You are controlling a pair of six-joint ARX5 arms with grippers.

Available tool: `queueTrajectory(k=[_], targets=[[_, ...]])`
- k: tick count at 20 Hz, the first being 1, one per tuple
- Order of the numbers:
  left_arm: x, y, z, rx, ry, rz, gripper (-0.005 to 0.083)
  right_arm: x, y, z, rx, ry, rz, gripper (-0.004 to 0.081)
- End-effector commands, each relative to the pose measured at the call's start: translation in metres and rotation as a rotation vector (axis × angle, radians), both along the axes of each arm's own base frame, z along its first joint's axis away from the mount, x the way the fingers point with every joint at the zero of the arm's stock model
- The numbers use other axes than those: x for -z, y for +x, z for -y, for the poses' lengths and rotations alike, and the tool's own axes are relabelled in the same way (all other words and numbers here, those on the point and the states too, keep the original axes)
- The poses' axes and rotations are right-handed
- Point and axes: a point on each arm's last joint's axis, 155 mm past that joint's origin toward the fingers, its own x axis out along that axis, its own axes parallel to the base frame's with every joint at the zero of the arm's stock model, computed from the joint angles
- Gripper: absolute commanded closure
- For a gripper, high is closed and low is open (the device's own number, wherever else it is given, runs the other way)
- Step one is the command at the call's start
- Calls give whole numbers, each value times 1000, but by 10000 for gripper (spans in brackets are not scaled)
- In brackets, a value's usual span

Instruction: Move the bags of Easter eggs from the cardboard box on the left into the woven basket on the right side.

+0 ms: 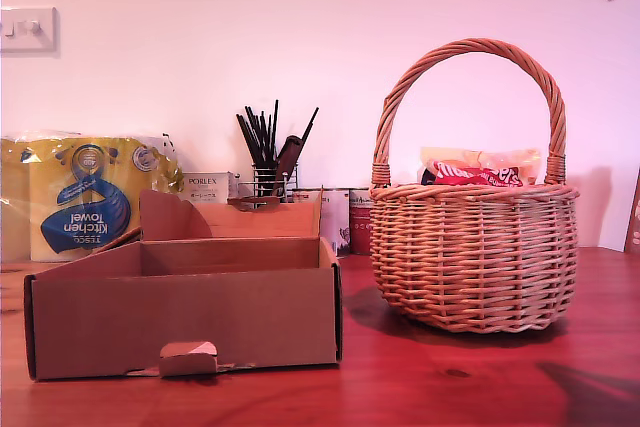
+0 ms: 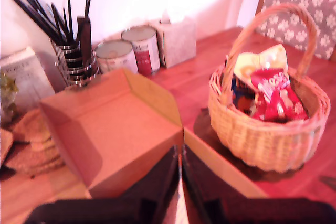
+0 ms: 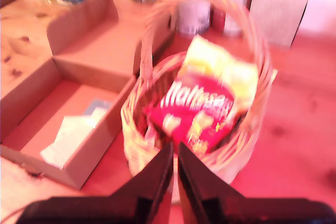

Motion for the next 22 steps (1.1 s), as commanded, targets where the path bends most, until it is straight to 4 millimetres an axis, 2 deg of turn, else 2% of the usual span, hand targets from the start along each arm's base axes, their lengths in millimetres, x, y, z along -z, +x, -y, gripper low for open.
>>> queueTrajectory(k=[1,5,7,9,17,22], targets=[[2,-7,-5,5,2,10,793,-20,-13,1,-15,24,90,783],[-21,-24,-16,9,-25,86,793,-47,-38,10,-12,60,204,783],[-31,-32,-22,9,-44,117,792,-52,-43,12,-11,72,229,783],[-31,-34,-23,15,-24,131,793,-47,-44,12,-9,71,206,783],[-3,-34,-23,19,38,38,792,-7,-45,13,-8,15,42,783],[13,-29,-20,20,74,-16,793,8,-48,14,-8,-5,-17,783]])
